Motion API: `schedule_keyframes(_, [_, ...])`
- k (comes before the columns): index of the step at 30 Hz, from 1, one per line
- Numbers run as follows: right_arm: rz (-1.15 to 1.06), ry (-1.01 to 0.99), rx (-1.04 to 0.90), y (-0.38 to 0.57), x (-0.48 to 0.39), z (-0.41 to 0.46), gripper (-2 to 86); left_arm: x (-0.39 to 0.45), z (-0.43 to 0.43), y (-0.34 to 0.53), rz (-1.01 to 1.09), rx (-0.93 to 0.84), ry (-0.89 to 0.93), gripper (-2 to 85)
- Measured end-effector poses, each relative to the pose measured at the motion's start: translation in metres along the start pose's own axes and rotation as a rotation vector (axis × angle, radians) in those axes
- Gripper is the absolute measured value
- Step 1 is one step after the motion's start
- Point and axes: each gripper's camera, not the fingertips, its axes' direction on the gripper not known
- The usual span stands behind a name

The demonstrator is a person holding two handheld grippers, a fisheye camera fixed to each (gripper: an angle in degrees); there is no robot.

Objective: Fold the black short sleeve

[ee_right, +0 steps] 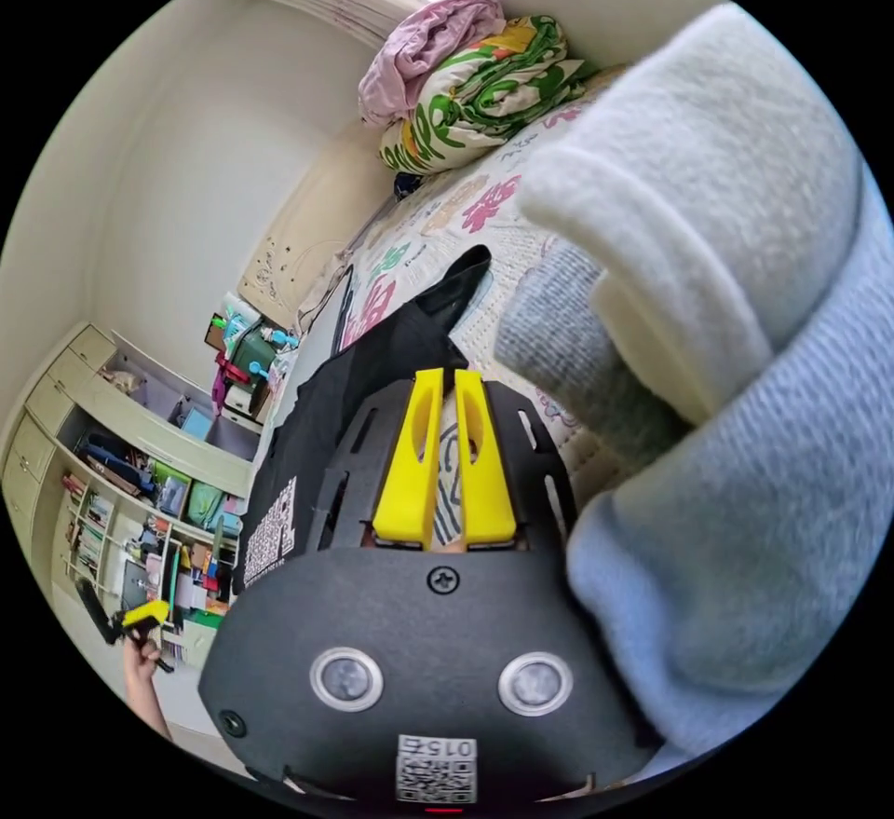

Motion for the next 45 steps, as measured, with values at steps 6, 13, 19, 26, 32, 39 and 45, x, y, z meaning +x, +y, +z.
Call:
schedule_keyframes(6, [-0.054, 0.01, 0.026, -0.007, -0.047, -0.009, 1.4, 0.084, 0.208, -0.284, 0.139, 0.038, 0.319, 5.5])
schedule_keyframes(13, [-0.026, -0.04, -0.009, -0.012, -0.058, -0.005, 1.4, 0.206, 0.399, -0.469, 0.168, -0.069, 0.378, 8.2])
schedule_keyframes(19, [-0.026, -0.03, -0.018, 0.007, -0.06, -0.005, 1.5, 0.266, 0.48, -0.504, 0.181, -0.179, 0.292, 8.9])
schedule_keyframes(26, [-0.075, -0.029, 0.055, 0.058, -0.049, -0.028, 1.1, 0.237, 0.436, -0.484, 0.097, -0.012, 0.232, 0.2])
schedule_keyframes(32, [-0.437, -0.198, 0.15, 0.121, -0.076, -0.088, 0.5, 0.141, 0.276, -0.401, 0.022, 0.213, 0.126, -0.5])
schedule_keyframes(39, [-0.951, -0.563, -0.238, 0.217, -0.097, -0.087, 0.4, 0.044, 0.15, -0.194, -0.055, 0.225, -0.072, -0.6])
schedule_keyframes(45, [-1.175, -0.585, -0.623, 0.308, -0.082, -0.042, 2.0, 0.007, 0.162, -0.06, -0.182, 0.106, -0.064, -0.2])
